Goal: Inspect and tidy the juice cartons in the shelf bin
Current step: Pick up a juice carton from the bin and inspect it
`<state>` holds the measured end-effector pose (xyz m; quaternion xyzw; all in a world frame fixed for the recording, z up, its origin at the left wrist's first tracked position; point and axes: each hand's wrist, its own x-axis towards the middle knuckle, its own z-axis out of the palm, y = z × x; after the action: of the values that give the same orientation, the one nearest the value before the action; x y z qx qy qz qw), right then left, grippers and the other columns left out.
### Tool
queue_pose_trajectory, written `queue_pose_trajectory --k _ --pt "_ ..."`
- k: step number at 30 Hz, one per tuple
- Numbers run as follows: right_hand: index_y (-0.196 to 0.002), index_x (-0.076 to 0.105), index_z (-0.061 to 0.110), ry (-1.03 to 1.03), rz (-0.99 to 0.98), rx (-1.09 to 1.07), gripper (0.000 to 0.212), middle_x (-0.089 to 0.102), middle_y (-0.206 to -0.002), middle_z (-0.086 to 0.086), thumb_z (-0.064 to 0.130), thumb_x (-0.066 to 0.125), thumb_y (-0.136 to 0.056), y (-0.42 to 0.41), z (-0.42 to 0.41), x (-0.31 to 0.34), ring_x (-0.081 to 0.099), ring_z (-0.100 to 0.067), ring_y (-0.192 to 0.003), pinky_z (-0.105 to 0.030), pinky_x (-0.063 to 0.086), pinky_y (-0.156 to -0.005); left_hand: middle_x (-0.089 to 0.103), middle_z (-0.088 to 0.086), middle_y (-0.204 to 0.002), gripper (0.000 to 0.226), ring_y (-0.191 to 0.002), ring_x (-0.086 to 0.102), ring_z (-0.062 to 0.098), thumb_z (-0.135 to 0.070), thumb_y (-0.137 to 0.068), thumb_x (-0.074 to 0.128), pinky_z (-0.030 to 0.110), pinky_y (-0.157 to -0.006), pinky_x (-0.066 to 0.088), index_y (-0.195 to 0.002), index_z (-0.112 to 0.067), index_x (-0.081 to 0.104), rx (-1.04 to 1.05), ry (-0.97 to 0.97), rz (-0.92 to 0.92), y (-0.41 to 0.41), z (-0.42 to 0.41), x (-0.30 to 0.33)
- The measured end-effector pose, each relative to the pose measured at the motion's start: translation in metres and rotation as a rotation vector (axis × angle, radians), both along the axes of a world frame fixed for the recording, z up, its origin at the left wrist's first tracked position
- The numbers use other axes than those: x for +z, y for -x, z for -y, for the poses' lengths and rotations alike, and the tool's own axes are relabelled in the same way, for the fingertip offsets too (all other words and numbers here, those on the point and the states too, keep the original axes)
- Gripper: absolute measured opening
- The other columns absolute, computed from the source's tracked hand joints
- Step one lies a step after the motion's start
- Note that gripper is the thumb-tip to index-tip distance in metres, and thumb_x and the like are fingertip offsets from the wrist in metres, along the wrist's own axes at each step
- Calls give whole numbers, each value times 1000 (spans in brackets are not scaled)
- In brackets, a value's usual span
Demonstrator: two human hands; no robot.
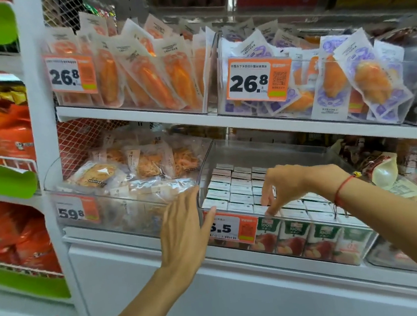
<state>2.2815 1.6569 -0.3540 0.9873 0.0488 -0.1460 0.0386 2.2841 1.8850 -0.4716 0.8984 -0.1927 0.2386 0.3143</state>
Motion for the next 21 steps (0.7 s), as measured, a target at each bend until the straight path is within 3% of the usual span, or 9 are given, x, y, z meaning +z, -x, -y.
queue_pose_trajectory --k 4,9,12,17,21 --pt "-96 73 32 18 25 64 32 71 -90 19 54 77 -73 -2 4 -3 60 0 -82 -22 44 -71 45 -3 -145 59 -134 41 16 -51 -97 39 31 -113 24 -148 -22 32 -13 -19 31 -2 0 -6" --pt "-84 65 33 -63 191 78 22 64 -82 19 47 77 -72 8 10 -10 64 -5 -81 -23 52 -71 45 -5 -145 58 -134 40 15 -52 -97 39 30 -114 23 -147 -23 33 -14 -1 38 -1 0 -6" --pt "-82 63 29 -187 331 60 19 66 -80 15 38 78 -73 17 16 -12 63 -3 -76 -11 47 -64 44 -6 -147 58 -136 38 14 -51 -97 42 29 -115 21 -148 -24 32 -22 18 30 0 0 -5" --pt "-103 69 23 -458 577 4 26 71 -96 5 32 75 -80 38 23 -25 65 -9 -87 -29 55 -80 43 -5 -148 58 -138 37 15 -48 -98 45 30 -116 21 -148 -22 33 -24 32 11 2 2 -3" --pt "-116 65 25 -454 730 47 34 68 -107 8 41 64 -86 51 18 -43 61 -7 -93 -25 50 -79 44 -2 -148 57 -138 38 17 -46 -99 45 31 -117 23 -148 -20 33 -17 34 5 6 3 -2"
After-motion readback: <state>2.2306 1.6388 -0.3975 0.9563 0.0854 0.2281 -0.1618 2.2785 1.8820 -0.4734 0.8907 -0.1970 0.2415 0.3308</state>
